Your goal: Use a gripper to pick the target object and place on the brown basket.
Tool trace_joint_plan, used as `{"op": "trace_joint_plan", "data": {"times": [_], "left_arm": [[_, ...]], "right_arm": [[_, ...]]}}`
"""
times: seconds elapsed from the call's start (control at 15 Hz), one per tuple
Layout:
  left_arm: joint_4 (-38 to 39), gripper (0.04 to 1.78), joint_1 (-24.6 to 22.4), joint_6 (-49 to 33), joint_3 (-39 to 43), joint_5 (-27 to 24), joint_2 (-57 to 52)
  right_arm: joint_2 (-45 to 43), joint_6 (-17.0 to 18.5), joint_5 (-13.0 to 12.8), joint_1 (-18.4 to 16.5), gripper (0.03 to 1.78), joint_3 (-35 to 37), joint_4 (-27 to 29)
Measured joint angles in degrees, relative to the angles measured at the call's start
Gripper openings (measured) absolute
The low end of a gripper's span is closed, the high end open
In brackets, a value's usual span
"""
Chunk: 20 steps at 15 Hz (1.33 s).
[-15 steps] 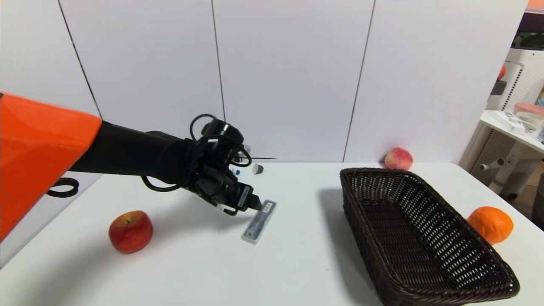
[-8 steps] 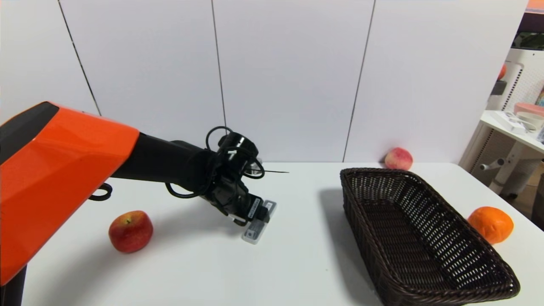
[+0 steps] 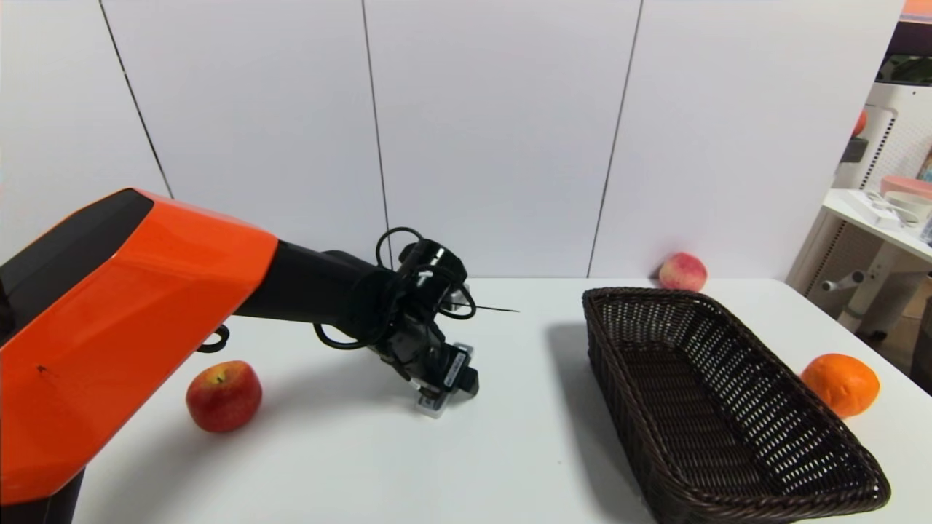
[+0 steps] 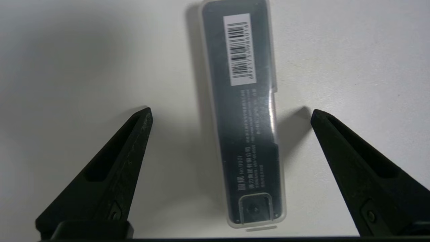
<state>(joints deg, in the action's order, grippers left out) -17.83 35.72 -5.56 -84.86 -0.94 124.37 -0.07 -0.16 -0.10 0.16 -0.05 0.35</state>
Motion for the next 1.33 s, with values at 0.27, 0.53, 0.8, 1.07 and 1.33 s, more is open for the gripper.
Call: {"op": "trace_joint_plan", "data": {"times": [0.27,0.53,0.8,1.07,1.33], "left_arm": [[-2.85,1.69,2.07,-0.20,-2.32,4.33,0.77],[-2.83,1.69,2.32,-0.11,-2.55,4.44,1.02],[-2.80,1.69,2.28,-0.50,-2.60,4.44,1.23],[-2.89,1.69,2.17,-1.08,-2.51,4.40,1.23],[-2.94,1.11,1.95,-1.18,-2.43,4.46,1.23]], "right_arm": [[0.00,0.00,0.00,0.00,1.69,0.00,0.00],[0.00,-0.02,0.00,0.00,1.69,0.02,-0.02],[0.00,0.00,0.02,0.00,1.69,0.02,0.00],[0.00,0.02,0.02,0.00,1.69,0.00,0.00],[0.00,0.02,0.00,0.02,1.69,0.00,-0.02]]}}
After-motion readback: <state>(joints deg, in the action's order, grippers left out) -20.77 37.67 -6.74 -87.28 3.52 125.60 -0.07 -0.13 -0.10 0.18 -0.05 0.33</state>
